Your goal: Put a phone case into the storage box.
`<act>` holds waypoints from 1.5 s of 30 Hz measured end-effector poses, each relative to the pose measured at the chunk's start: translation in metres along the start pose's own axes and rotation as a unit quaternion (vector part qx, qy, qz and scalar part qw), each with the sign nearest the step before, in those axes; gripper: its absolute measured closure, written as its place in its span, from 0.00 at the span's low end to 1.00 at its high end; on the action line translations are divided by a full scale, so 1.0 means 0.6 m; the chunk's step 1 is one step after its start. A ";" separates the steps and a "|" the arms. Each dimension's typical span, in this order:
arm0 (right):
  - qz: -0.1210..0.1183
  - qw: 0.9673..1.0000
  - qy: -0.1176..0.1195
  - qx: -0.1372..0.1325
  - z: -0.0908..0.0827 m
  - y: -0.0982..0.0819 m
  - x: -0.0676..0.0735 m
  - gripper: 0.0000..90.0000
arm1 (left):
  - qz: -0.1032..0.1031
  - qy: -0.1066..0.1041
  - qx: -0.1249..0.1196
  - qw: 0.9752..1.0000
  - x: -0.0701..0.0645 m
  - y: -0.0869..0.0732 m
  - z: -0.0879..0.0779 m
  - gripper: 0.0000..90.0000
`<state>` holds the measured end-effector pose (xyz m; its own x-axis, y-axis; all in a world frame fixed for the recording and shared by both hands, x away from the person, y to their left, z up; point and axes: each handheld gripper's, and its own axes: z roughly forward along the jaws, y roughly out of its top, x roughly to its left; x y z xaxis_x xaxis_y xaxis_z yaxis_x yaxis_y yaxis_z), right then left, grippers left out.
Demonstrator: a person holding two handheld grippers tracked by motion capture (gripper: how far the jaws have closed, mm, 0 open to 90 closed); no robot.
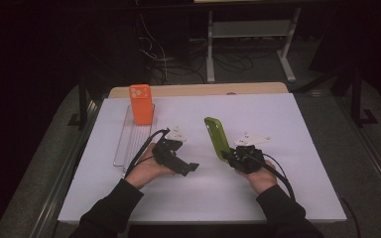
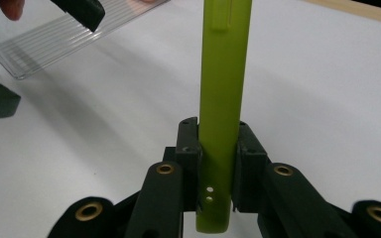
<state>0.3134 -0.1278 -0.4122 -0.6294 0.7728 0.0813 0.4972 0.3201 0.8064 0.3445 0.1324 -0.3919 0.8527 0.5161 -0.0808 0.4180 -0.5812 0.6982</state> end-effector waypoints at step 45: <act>-0.009 1.000 0.026 -0.005 0.009 0.008 0.035 0.84 | -0.108 -0.067 -0.134 0.983 0.035 0.101 0.035 0.08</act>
<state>0.3057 -0.1073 -0.4099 -0.6686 0.7373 0.0966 0.4791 0.3277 0.8143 0.3942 0.0945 -0.3664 0.7942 0.5116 -0.3278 0.5116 -0.2720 0.8150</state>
